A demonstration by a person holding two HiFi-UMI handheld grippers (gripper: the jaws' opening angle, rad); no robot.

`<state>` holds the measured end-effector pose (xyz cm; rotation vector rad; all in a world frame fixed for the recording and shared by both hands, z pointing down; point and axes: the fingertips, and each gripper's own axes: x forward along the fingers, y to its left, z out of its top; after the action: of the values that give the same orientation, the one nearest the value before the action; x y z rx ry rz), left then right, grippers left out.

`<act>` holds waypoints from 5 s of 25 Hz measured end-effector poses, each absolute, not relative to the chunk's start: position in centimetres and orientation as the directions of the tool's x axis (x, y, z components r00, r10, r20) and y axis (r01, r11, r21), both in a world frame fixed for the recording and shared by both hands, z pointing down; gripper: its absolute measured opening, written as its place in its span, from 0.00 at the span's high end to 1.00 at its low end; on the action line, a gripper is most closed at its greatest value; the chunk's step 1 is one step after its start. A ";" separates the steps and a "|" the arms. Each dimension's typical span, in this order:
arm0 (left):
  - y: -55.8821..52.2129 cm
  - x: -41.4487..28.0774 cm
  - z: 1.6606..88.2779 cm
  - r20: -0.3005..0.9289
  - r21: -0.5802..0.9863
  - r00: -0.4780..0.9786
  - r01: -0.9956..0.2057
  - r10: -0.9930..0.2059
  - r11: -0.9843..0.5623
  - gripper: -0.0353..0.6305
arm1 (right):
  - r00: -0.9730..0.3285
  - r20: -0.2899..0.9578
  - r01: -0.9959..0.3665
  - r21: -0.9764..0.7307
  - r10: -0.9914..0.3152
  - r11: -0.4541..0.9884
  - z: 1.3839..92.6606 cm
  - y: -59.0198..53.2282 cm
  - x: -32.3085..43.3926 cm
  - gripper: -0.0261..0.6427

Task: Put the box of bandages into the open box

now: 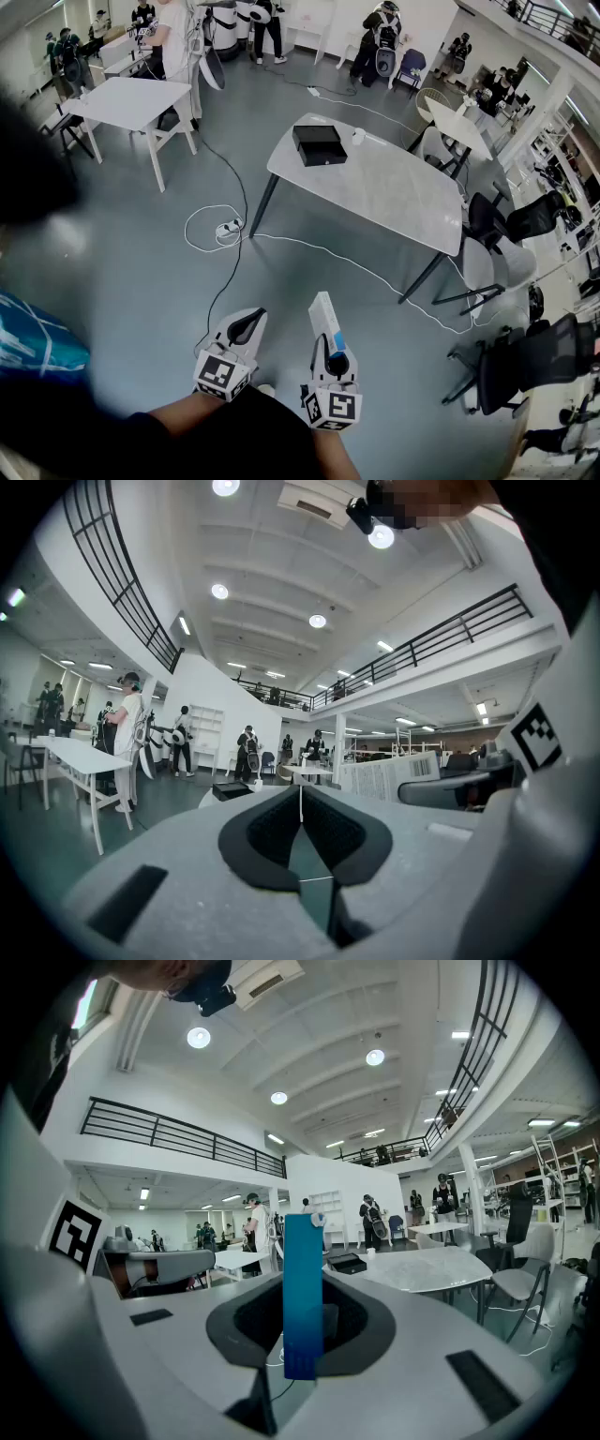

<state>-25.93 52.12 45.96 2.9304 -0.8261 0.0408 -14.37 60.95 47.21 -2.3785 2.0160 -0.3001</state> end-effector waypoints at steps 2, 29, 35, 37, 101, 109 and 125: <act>52.3 -25.2 46.3 0.055 0.086 0.854 -0.521 -0.518 -0.849 0.91 | 0.160 0.146 -0.975 -0.130 -0.976 -0.179 47.4 60.8 -13.8 0.86; 18.4 -18.8 49.0 0.106 0.164 0.913 -0.407 -0.394 -0.899 0.91 | 0.154 0.229 -0.957 -0.207 -0.961 -0.202 48.9 27.9 -8.8 0.86; 12.7 -18.2 49.0 0.091 0.172 0.930 -0.368 -0.357 -0.914 0.91 | 0.166 0.226 -0.962 -0.176 -0.960 -0.208 48.4 21.6 -9.0 0.86; 11.4 -18.2 48.5 0.082 0.179 0.930 -0.369 -0.360 -0.912 0.91 | 0.161 0.226 -0.963 -0.177 -0.961 -0.203 48.0 20.2 -9.0 0.86; -31.0 16.1 59.4 0.320 0.244 0.696 -0.716 -0.643 -0.654 0.91 | -0.366 0.626 -0.898 -0.430 -0.689 0.086 73.9 -27.5 28.7 0.86; -31.4 15.5 59.9 0.354 0.212 0.676 -0.731 -0.646 -0.649 0.91 | -0.448 0.714 -0.877 -0.466 -0.538 0.113 78.7 -29.0 27.7 0.86; -32.4 16.7 59.1 0.353 0.183 0.677 -0.727 -0.646 -0.662 0.91 | -0.461 0.776 -0.883 -0.448 -0.430 0.139 81.9 -30.3 26.9 0.82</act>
<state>16.72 -32.41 59.12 2.5831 -1.0888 0.3716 26.90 -30.32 81.88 -1.7189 2.6742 -1.7523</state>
